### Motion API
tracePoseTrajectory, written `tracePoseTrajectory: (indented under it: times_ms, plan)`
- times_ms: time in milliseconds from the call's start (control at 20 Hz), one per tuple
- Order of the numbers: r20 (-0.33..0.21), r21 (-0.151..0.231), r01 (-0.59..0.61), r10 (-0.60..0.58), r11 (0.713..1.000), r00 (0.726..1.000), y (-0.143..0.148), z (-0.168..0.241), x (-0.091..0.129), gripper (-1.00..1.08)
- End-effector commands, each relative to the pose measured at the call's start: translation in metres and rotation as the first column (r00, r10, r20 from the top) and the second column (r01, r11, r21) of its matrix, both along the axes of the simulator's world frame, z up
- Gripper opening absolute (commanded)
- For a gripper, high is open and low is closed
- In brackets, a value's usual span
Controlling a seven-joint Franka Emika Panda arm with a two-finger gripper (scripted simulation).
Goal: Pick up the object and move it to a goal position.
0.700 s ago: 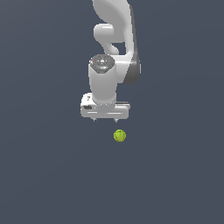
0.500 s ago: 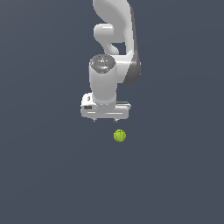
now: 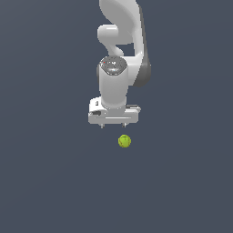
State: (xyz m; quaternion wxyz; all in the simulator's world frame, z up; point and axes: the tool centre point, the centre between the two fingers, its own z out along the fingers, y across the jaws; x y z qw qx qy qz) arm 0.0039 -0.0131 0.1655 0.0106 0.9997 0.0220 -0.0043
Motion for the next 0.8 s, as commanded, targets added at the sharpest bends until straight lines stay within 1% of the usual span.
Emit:
tracePoseTrajectory:
  times_ms: [0,200,400,550,750]
  plan:
    - [0.000,0.000,-0.002,0.002,1.000,1.000,0.000,-0.001,0.000,1.00]
    - [0.000,0.001,-0.031,0.031,1.000,1.000,0.005,-0.007,0.002,1.00]
    - [0.000,0.003,-0.092,0.092,0.996,0.996,0.014,-0.020,0.005,1.00]
    - [0.001,0.007,-0.157,0.157,0.987,0.988,0.025,-0.035,0.007,1.00]
    - [0.004,0.013,-0.245,0.245,0.969,0.969,0.041,-0.055,0.010,1.00]
